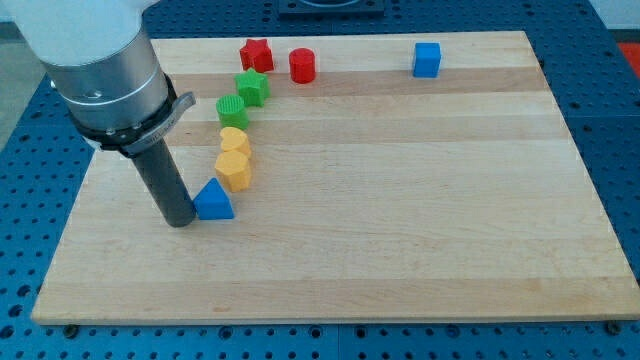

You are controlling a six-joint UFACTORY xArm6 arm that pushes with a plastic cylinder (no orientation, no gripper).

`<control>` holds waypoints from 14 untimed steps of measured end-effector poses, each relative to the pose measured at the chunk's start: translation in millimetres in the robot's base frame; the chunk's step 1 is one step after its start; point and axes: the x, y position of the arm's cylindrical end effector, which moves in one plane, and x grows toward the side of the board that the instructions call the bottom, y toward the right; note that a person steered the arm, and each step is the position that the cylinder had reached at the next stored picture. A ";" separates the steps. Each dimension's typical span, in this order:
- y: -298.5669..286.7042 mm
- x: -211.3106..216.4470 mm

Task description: Slide the red circle near to the blue triangle

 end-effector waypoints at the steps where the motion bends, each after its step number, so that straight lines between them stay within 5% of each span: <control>1: 14.0 7.4; 2: 59.5 73.1; 3: 170.4 7.6; 4: 212.3 -99.0; 6: 190.3 -250.2; 7: 142.8 -287.2; 9: 101.3 -260.9; 11: 138.9 -180.2; 13: 83.5 -191.7; 14: 120.0 -209.8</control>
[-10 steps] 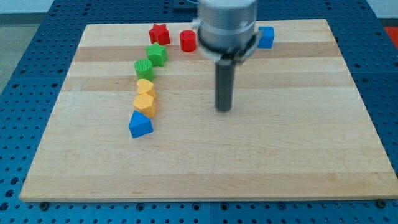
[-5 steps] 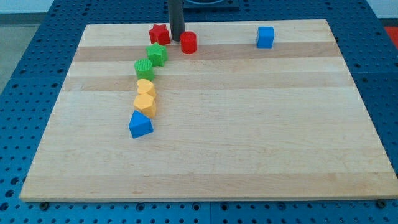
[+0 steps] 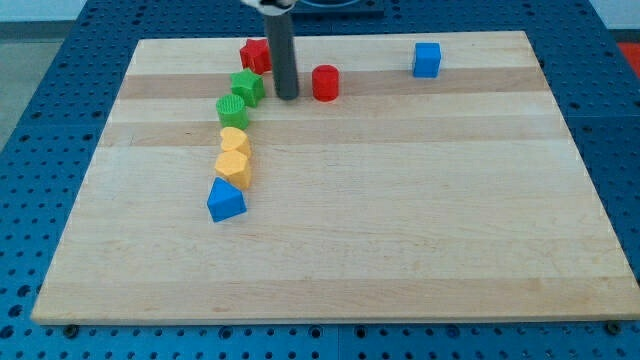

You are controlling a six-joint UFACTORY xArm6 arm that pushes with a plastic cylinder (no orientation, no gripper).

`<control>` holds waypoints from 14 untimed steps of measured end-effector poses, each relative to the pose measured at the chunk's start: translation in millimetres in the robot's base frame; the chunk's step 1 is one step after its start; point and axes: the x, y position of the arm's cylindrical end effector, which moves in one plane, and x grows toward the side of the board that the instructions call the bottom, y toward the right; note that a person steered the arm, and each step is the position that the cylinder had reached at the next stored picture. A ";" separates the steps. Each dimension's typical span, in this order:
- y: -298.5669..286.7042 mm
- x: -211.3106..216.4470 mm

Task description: Slide the red circle near to the blue triangle

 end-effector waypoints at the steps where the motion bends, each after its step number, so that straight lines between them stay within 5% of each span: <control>1: 23.9 -60.3; 2: 18.7 -110.8; 3: -20.2 -110.5; 4: 11.9 -97.7; 7: 68.3 88.5; 8: 105.8 68.4; 9: 110.6 4.1; 10: 75.0 6.4; 11: 67.2 36.3; 13: 8.8 28.9; 14: 3.1 114.7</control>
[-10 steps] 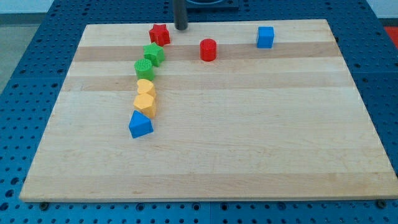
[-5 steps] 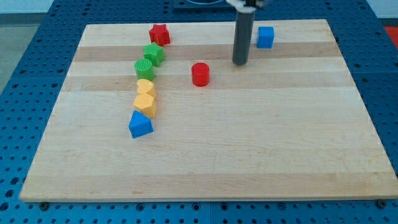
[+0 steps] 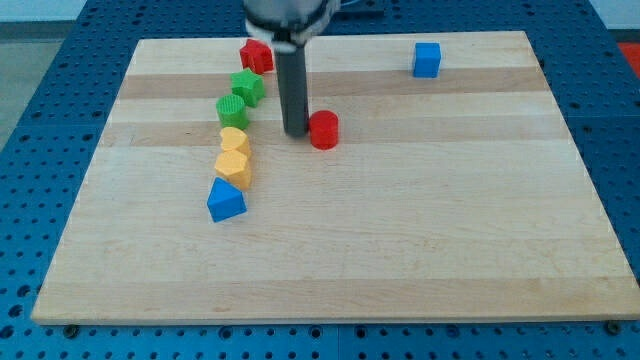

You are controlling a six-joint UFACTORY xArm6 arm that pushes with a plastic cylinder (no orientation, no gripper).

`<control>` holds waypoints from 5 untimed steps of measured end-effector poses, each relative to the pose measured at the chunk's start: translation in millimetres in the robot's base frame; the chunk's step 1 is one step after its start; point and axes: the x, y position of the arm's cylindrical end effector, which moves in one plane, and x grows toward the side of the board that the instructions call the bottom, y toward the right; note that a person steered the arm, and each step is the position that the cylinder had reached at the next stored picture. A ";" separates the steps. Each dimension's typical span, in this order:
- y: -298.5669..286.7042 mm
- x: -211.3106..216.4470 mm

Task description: Slide the red circle near to the blue triangle

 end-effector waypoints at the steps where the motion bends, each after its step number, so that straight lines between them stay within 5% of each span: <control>1: 6.0 -13.8; 4: 54.0 -87.8; 5: 113.5 -51.0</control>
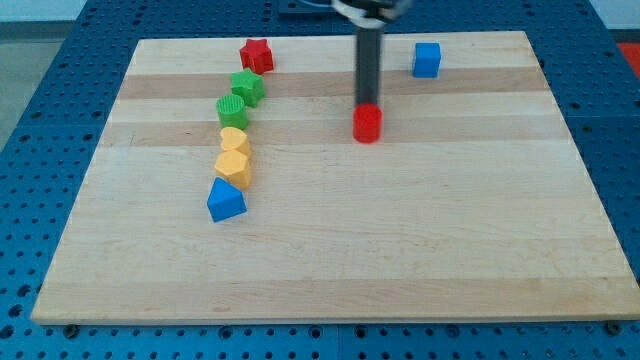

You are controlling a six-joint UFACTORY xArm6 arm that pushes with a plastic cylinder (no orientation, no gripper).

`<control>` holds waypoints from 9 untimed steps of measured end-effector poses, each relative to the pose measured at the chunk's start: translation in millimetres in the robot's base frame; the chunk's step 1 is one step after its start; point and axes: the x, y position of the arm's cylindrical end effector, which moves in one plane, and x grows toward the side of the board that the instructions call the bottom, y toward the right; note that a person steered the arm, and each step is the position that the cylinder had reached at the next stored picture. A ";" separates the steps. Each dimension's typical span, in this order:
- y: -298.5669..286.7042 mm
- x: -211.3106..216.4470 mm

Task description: Slide the red circle near to the blue triangle

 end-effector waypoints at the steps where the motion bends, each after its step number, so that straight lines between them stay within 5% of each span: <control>1: -32.7 104.8; 4: -30.8 172.3; 6: -29.5 148.8; 8: -133.5 158.6; 9: -117.2 167.8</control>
